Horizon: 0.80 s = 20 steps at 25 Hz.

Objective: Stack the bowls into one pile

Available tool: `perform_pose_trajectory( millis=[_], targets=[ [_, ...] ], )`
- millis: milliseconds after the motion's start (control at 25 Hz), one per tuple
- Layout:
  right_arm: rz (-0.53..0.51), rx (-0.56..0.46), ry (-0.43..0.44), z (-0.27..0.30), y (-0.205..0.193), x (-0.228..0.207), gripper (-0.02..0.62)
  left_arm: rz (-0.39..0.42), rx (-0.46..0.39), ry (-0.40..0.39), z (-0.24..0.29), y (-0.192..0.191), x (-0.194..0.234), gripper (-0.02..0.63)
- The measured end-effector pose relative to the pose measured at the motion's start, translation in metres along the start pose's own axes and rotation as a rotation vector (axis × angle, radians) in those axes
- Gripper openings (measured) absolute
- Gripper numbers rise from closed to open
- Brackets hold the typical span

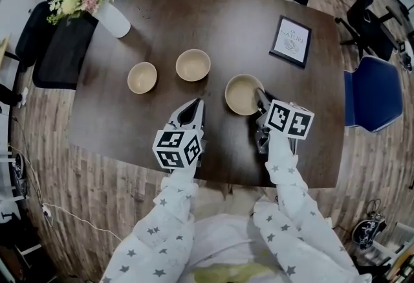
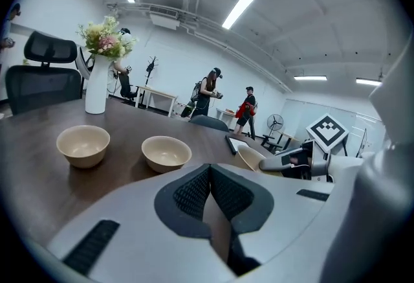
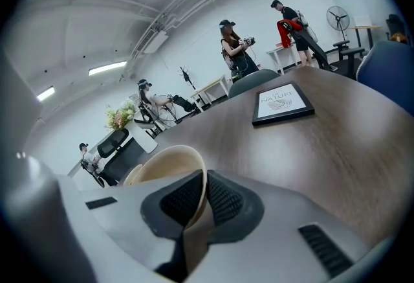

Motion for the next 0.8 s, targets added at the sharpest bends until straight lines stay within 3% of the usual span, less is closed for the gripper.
perform_pose_trajectory(
  millis=[360,800],
  targets=[
    [-0.003,-0.061,-0.011,0.028,-0.008,0.061,0.037,-0.010,0.019,-0.046,-0.008,0.019,0.063,0.025],
    [-0.005,-0.151,-0.055,0.064,-0.013,0.110,0.037,0.020,0.054,-0.141,-0.011,0.033,0.109,0.025]
  ],
)
Point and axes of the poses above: the fingertips, and each gripper's own axes: z forward along the fingers, x to its left, y out of its top, the point moved 8 cm from there along -z, backward along the fingers, and after that the axes turned 14 degrees about -x, right-handed, at the moved point
